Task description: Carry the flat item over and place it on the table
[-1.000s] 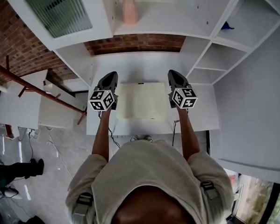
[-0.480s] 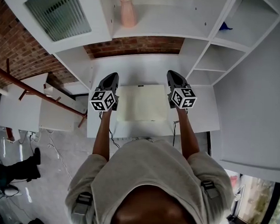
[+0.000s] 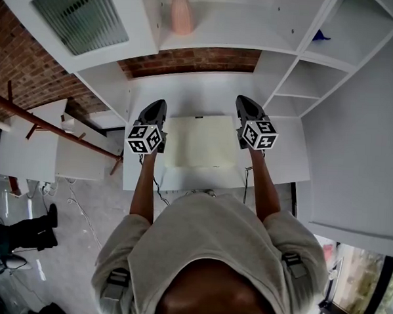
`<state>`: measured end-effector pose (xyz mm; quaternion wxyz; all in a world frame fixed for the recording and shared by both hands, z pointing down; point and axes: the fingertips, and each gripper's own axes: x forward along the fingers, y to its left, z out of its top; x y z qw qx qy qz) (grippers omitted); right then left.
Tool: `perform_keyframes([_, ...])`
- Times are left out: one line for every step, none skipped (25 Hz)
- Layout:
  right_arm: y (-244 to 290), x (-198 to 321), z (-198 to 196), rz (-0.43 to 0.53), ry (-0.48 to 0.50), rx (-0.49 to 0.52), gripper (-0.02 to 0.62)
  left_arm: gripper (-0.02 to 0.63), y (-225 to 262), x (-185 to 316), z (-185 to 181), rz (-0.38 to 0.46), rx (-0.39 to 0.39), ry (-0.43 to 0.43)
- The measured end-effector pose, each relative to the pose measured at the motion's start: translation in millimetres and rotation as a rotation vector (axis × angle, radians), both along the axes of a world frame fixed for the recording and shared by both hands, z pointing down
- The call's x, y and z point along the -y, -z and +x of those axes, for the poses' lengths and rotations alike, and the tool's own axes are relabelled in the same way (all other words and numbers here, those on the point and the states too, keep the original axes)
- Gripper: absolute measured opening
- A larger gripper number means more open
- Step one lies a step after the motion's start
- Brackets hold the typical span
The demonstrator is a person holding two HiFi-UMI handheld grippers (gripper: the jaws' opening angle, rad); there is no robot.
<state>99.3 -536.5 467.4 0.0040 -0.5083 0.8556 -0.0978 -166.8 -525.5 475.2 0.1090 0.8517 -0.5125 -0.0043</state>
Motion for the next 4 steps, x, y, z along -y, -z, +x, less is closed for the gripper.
perform_keyframes([-1.3,0.2,0.1,-0.002,-0.001,0.001,0.025,0.017,-1.3,0.2,0.0,-0.002,-0.001,-0.001])
perform_keyframes([-2.8,0.4,0.1,-0.005,-0.003,0.002,0.025,0.017,-2.4,0.4,-0.2,-0.003,-0.001,-0.002])
perform_keyframes([-4.2,0.5,0.1,-0.007,-0.005,0.004,0.025,0.017,-3.4,0.6,-0.5,-0.004,-0.002,-0.003])
perform_keyframes([-5.5,0.7,0.1,-0.01,-0.007,0.006,0.025,0.017,-4.3,0.9,-1.0,-0.006,-0.003,-0.003])
